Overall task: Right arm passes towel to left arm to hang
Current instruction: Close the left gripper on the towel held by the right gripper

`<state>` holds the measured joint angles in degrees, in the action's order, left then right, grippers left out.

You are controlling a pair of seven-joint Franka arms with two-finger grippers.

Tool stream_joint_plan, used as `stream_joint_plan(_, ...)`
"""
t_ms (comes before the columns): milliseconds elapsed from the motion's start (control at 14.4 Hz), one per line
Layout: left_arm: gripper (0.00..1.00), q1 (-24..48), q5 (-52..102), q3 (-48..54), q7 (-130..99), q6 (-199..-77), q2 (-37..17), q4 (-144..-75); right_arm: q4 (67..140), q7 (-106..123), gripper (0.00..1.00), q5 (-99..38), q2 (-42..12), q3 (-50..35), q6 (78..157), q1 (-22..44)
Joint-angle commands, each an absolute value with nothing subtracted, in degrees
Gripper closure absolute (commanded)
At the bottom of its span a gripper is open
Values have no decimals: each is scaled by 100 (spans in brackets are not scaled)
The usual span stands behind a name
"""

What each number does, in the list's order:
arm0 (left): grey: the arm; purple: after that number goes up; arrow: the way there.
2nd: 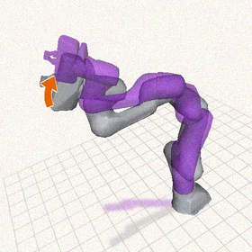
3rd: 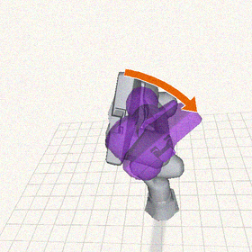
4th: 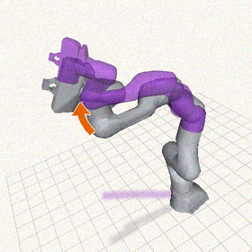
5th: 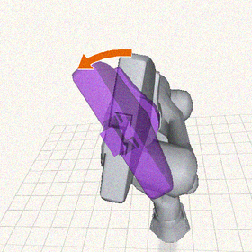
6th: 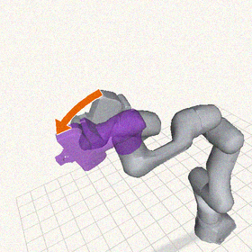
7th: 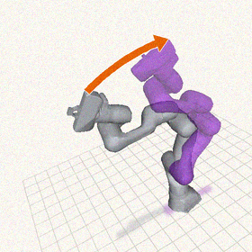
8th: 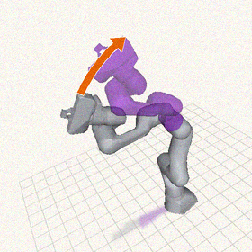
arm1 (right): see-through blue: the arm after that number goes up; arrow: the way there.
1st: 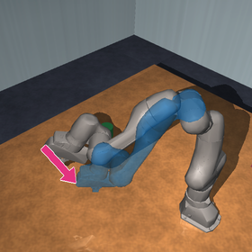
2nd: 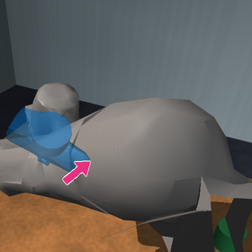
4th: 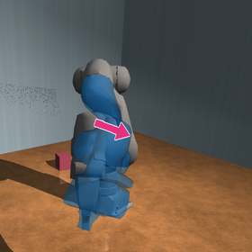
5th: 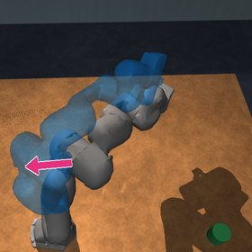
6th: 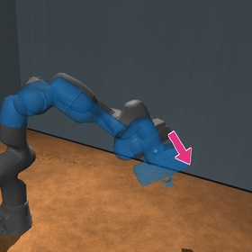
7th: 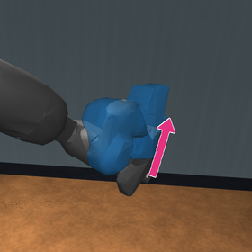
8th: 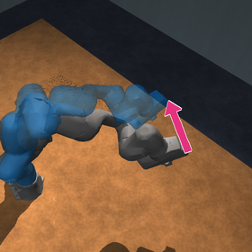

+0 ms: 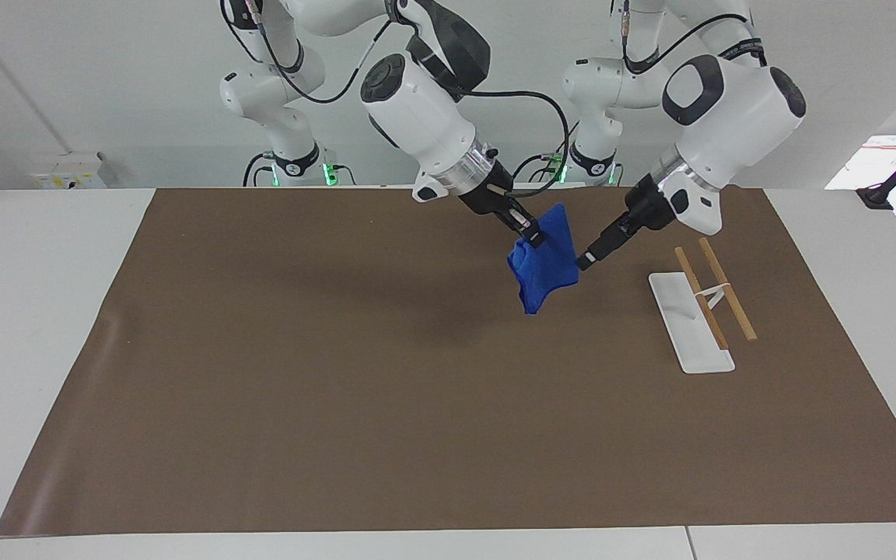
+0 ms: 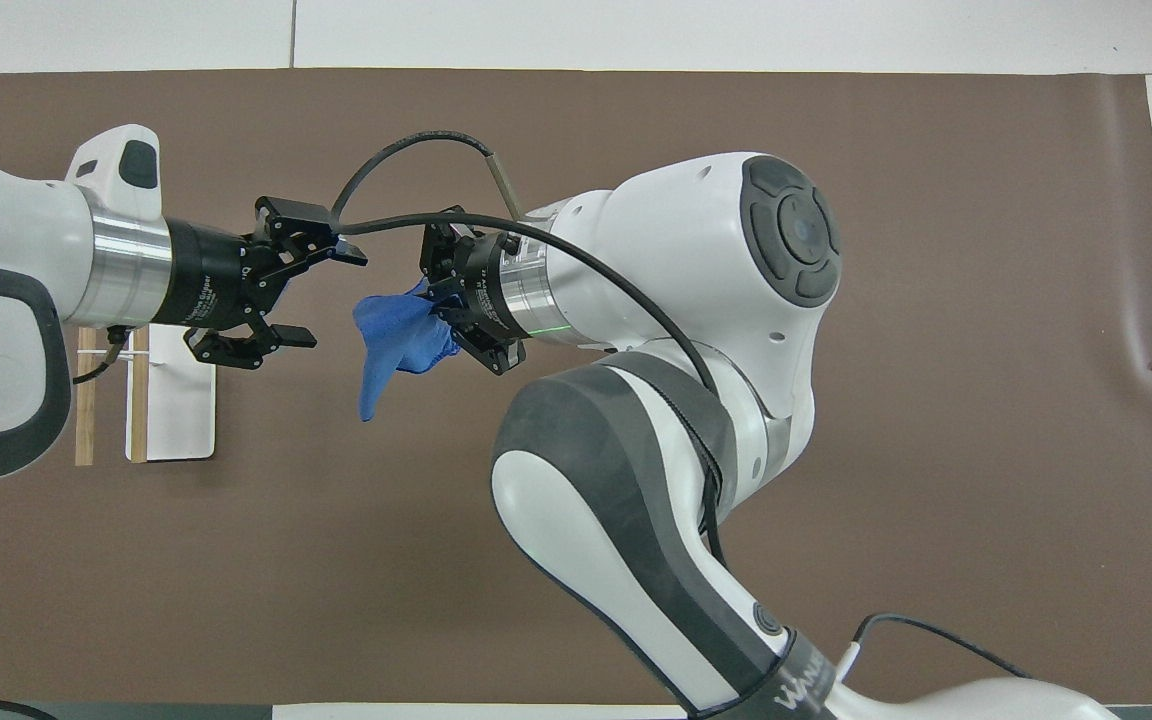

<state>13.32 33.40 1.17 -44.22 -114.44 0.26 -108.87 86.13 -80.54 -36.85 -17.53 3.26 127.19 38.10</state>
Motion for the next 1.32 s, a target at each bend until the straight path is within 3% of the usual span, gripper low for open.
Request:
stream_joint_plan(0, 0, 1380, 4015, 62, -4509, -11733, -175, -10995, 8745, -8068, 100, -3779, -1688, 299, 12823, 3788)
stream_joint_plan(625, 1, 1283, 5140, 62, -4465, -12234, -386, -11303, 8763, -8060, 100, -3779, -1679, 299, 12832, 3779)
stream_joint_plan(1042, 15, 1362, 5458, 62, -4456, -12339, -396, -11469, 8815, -8051, 100, -3779, -1661, 308, 12832, 3771)
stream_joint_plan(1111, 39, 1362, 5458, 62, -4439, -12366, -387, -11487, 8815, -8051, 100, -3779, -1661, 299, 12823, 3771)
stream_joint_plan(1250, 100, 1327, 5467, 62, -4430, -12366, -404, -11435, 8833, -8051, 100, -3779, -1661, 299, 12832, 3771)
